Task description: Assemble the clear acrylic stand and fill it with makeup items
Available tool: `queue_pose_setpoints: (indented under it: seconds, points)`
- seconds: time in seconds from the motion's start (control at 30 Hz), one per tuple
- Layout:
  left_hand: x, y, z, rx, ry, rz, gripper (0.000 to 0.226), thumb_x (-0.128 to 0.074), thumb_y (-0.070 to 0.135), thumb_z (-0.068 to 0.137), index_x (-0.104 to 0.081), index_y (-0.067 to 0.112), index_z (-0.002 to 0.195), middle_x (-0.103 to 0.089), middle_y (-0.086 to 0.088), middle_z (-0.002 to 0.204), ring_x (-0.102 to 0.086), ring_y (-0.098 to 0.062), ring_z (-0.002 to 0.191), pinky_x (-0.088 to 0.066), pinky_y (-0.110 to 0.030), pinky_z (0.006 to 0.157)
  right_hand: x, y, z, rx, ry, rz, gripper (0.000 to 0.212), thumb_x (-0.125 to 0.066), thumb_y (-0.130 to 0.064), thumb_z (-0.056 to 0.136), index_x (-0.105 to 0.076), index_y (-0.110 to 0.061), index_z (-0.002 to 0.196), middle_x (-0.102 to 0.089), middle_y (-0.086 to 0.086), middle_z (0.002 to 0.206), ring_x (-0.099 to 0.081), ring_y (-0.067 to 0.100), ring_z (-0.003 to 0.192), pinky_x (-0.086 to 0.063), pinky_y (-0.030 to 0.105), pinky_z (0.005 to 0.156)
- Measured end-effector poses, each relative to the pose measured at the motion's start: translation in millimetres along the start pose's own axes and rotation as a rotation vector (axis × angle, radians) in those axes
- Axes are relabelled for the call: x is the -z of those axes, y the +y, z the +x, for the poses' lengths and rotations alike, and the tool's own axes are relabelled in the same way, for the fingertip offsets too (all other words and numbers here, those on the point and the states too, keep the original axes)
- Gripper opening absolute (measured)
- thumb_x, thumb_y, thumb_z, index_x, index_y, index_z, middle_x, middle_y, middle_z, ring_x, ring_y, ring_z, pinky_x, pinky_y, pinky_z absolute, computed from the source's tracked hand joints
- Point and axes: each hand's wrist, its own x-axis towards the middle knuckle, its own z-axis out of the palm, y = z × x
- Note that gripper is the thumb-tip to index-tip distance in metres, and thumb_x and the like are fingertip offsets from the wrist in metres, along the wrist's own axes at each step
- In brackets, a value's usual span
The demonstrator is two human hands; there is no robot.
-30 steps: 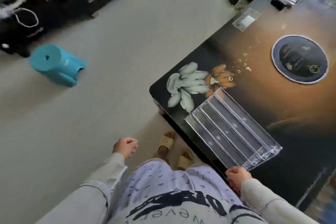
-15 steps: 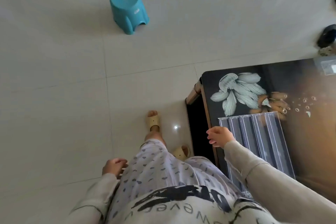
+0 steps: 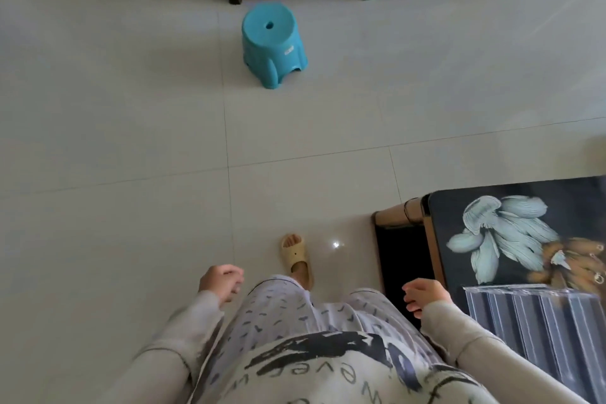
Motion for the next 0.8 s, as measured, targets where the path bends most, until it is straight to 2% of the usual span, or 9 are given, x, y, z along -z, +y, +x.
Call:
queue_pose_setpoints:
  seconds: [0.07,0.17,0.27,0.43,0.57,0.7,0.77,0.8]
  points:
    - [16,39,16,-0.045,-0.012,0.036,0.011,-0.050,0.004,0.089,-0.060,0.008,0.086,-0.059,-0.009,0.073,-0.047,-0.015,0.052,-0.036,-0.022,0.048,-5,-4,0,-0.036,0.034,0.061,0.023,-0.047,0.002,0.088,-0.061,-0.006,0.071,-0.054,0.007,0.057,-0.044,0.019,0.045,-0.035,0.021,0.044]
    - [29,93,38,-0.109,-0.023,0.097,0.010,-0.049,0.006,0.090,-0.058,0.010,0.087,-0.057,-0.005,0.069,-0.046,-0.013,0.051,-0.036,-0.016,0.040,-6,-11,2,-0.072,0.074,0.097,0.031,-0.049,0.003,0.085,-0.060,-0.012,0.061,-0.055,0.007,0.057,-0.046,0.020,0.048,-0.037,0.023,0.048]
    - [29,142,52,-0.170,-0.039,0.137,0.009,-0.049,0.008,0.091,-0.057,0.010,0.089,-0.058,-0.011,0.080,-0.046,-0.012,0.052,-0.037,-0.015,0.038,0,-25,6,-0.100,0.069,0.118,0.028,-0.050,0.004,0.083,-0.061,-0.013,0.063,-0.056,0.006,0.059,-0.047,0.020,0.052,-0.037,0.024,0.053]
    - [9,197,68,-0.185,-0.103,0.175,0.009,-0.048,0.010,0.092,-0.057,0.011,0.092,-0.058,-0.014,0.091,-0.049,-0.012,0.056,-0.038,-0.022,0.051,16,-65,28,-0.100,0.053,0.137,0.034,-0.049,0.001,0.083,-0.058,-0.020,0.057,-0.057,0.007,0.062,-0.050,0.025,0.062,-0.040,0.028,0.060]
    - [-12,228,76,-0.144,-0.124,0.222,0.011,-0.047,0.008,0.091,-0.057,0.011,0.090,-0.058,-0.013,0.092,-0.048,-0.012,0.056,-0.038,-0.021,0.050,41,-114,54,-0.076,0.032,0.192,0.022,-0.049,0.001,0.084,-0.060,-0.012,0.069,-0.054,0.006,0.058,-0.047,0.020,0.050,-0.038,0.023,0.050]
    - [-31,261,81,-0.107,-0.144,0.311,0.013,-0.047,0.007,0.091,-0.057,0.011,0.083,-0.058,-0.014,0.089,-0.047,-0.013,0.053,-0.034,-0.009,0.031,85,-169,76,-0.055,0.034,0.269,0.014,-0.049,-0.002,0.087,-0.060,-0.009,0.086,-0.054,0.005,0.059,-0.049,0.017,0.050,-0.042,0.020,0.042]
    - [-40,279,85,-0.105,-0.132,0.314,0.012,-0.048,0.006,0.091,-0.058,0.009,0.084,-0.059,-0.015,0.088,-0.047,-0.014,0.054,-0.036,-0.010,0.032,111,-193,85,-0.013,0.059,0.283,0.016,-0.049,-0.003,0.087,-0.062,-0.009,0.094,-0.057,0.009,0.063,-0.052,0.019,0.053,-0.044,0.017,0.040]
    - [-44,290,87,-0.096,-0.127,0.305,0.011,-0.049,0.007,0.091,-0.058,0.008,0.084,-0.059,-0.014,0.089,-0.049,-0.016,0.055,-0.041,-0.014,0.038,124,-204,89,0.012,0.072,0.285,0.019,-0.049,-0.002,0.087,-0.064,-0.007,0.097,-0.058,0.011,0.068,-0.053,0.020,0.056,-0.045,0.017,0.042]
